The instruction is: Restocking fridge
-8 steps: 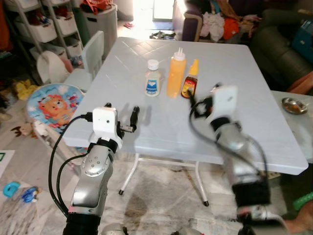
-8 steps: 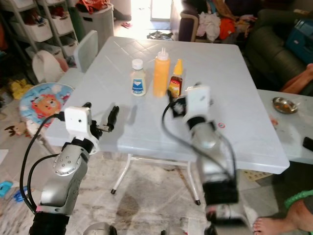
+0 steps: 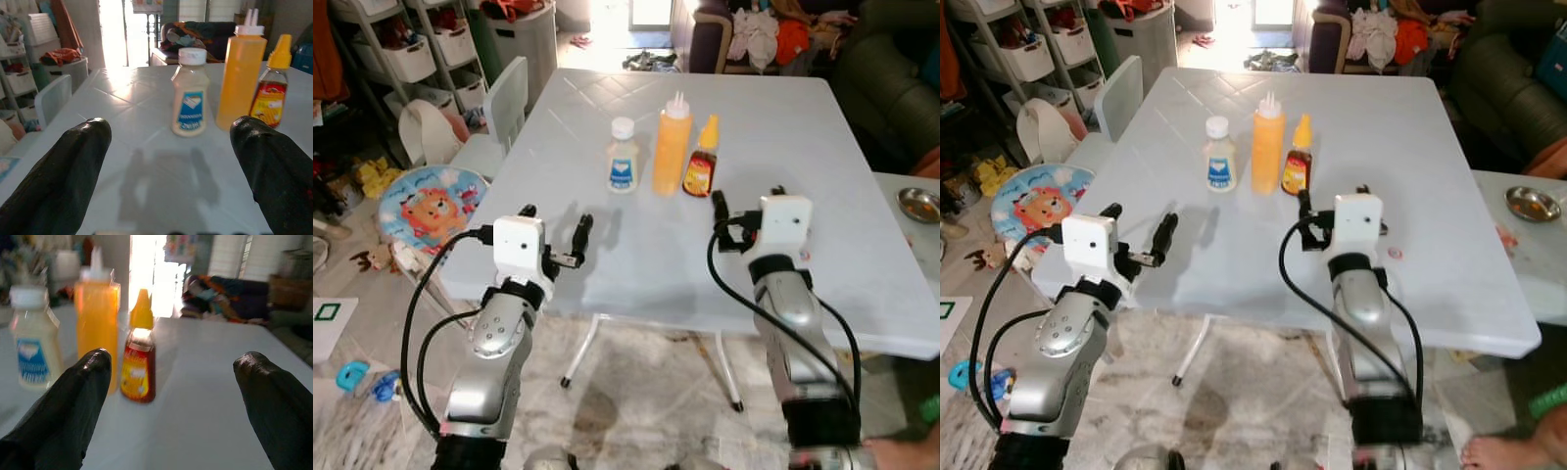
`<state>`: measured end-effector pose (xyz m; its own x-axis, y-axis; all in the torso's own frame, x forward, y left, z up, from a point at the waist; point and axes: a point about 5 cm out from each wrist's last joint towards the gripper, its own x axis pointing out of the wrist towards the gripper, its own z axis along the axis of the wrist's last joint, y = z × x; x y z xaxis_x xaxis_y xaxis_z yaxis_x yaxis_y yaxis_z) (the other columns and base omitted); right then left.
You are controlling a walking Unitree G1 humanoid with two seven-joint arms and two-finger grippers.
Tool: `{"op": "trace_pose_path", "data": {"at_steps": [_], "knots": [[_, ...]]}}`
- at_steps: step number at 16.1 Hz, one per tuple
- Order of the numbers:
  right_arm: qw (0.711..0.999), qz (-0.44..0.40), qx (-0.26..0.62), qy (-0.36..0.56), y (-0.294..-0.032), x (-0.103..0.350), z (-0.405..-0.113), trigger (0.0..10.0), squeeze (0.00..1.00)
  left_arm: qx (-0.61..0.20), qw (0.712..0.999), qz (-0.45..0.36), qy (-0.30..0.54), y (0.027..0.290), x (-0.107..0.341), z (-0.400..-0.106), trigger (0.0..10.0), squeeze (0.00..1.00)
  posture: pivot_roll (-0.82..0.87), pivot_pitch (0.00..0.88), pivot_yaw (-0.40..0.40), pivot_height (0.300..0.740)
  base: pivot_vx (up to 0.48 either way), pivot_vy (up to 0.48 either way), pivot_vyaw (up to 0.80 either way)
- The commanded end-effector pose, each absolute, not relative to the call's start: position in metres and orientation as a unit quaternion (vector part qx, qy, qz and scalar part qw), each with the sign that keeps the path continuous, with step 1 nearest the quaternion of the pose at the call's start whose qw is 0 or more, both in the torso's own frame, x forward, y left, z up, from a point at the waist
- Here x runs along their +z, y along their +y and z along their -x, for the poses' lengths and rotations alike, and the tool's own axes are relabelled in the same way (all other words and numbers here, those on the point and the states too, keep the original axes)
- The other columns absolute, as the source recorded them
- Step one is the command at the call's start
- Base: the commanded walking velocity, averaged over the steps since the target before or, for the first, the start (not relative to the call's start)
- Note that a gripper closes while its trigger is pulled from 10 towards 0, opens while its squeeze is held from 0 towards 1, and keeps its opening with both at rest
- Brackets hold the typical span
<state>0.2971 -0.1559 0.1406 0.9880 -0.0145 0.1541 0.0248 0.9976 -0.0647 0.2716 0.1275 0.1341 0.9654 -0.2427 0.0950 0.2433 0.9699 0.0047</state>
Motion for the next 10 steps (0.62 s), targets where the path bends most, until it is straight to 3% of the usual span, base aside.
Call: {"op": "trace_pose_path", "data": {"at_steps": [1,6,10], "knots": [[0.996,0.027,-0.02,-0.085,-0.155,0.146,-0.293,10.0,0.0,-0.12,0.991,0.004,-0.053,0.132,0.138,-0.27,10.0,0.0,0.0,0.0,0.024,0.74,0.274,0.0,0.0],[0.997,0.033,-0.038,-0.059,-0.164,0.137,-0.266,10.0,0.0,-0.107,0.994,0.006,-0.038,0.144,0.131,-0.255,10.0,0.0,-0.01,0.0,0.015,0.74,0.315,0.0,0.0],[0.996,0.039,-0.041,-0.061,-0.167,0.143,-0.27,10.0,0.0,-0.11,0.993,0.012,-0.039,0.139,0.134,-0.257,10.0,0.0,-0.02,0.0,0.011,0.74,0.32,0.0,0.0]]}}
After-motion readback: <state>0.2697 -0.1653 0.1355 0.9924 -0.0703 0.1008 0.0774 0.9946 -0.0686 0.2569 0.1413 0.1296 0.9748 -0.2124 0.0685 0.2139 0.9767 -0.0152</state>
